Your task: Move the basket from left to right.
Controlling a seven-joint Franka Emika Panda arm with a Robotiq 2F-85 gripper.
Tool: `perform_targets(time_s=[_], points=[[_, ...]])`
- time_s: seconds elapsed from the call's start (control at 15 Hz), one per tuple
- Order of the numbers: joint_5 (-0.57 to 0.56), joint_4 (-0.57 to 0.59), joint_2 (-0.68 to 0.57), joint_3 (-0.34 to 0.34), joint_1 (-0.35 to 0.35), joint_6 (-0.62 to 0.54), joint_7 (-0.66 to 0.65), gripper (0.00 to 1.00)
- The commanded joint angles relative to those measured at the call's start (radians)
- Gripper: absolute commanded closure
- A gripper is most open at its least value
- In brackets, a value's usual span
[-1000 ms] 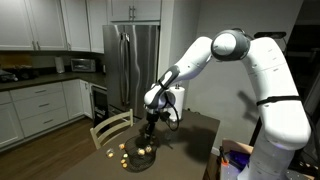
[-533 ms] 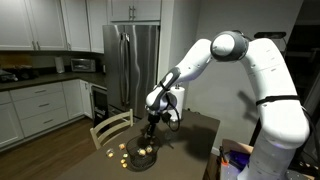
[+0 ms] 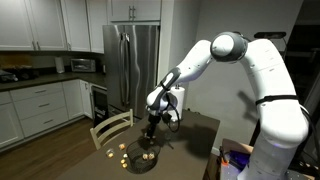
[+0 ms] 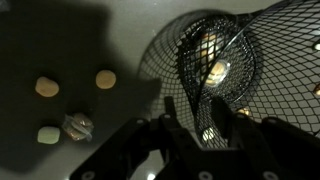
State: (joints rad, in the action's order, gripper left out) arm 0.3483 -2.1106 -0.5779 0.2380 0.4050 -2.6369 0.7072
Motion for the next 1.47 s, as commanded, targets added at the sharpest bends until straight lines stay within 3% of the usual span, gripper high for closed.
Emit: perform_targets(time_s=[0.0,0.2,0.33,1.07,1.13,1.4], points=[[0.032,-0.024,0.037,0.013,0.004,0.003,0.018,0.25],[0.025,-0.038,0.059,0.008,-0.013,-0.002,0.002,0.06],[0.021,-0.043,0.069,0.003,-0.024,-0.005,-0.006,0.00],[0.001,-0.114,0.136,-0.040,-0.105,-0.034,-0.096,0.00],[0.005,-0.062,0.089,-0.031,-0.087,0.001,-0.055,0.00],[0.004,-0.079,0.108,-0.037,-0.101,-0.001,-0.073,0.00]])
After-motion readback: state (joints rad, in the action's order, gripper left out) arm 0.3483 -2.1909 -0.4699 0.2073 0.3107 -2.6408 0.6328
